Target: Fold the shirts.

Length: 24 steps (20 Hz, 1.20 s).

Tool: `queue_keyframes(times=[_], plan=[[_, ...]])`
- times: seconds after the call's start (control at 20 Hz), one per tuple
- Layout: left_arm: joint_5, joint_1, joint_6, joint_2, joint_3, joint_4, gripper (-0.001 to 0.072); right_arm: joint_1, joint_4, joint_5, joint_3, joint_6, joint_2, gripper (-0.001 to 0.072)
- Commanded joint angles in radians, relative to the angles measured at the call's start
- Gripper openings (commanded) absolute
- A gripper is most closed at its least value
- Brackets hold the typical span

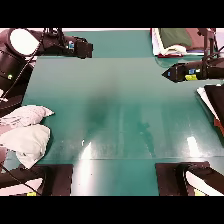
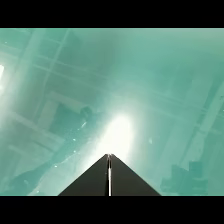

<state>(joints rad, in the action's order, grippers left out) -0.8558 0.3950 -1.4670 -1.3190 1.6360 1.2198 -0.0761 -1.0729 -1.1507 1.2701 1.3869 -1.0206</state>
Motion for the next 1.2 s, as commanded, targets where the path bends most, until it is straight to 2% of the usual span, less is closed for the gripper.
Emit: queue_keyframes(times=[0.0, 0.55, 0.7, 0.8, 0.95, 1.15], plan=[[0.003, 0.000, 0.000, 0.000, 0.000, 0.000, 0.0024, -0.002, 0.002, -0.001, 0.000, 0.004, -0.001, 0.0013], [0.005, 0.000, -0.005, 0.000, 0.000, -0.002, 0.0024, -0.002, 0.008, -0.004, 0.000, 0.027, 0.000, 0.0012], [0.042, -0.010, -0.016, 0.005, 0.001, -0.013, 0.0023, -0.002, 0.008, -0.013, 0.000, 0.028, 0.000, 0.0012], [-0.051, -0.064, -0.018, 0.048, 0.001, 0.054, 0.0024, -0.002, 0.008, -0.018, 0.000, 0.028, 0.000, 0.0012], [-0.265, -0.223, -0.029, 0.144, -0.017, 0.195, 0.0023, -0.002, 0.007, -0.019, 0.000, 0.028, 0.000, 0.0012], [-0.393, -0.442, -0.053, 0.277, -0.229, 0.306, 0.0024, -0.002, 0.007, -0.019, 0.000, 0.028, 0.000, 0.0012]])
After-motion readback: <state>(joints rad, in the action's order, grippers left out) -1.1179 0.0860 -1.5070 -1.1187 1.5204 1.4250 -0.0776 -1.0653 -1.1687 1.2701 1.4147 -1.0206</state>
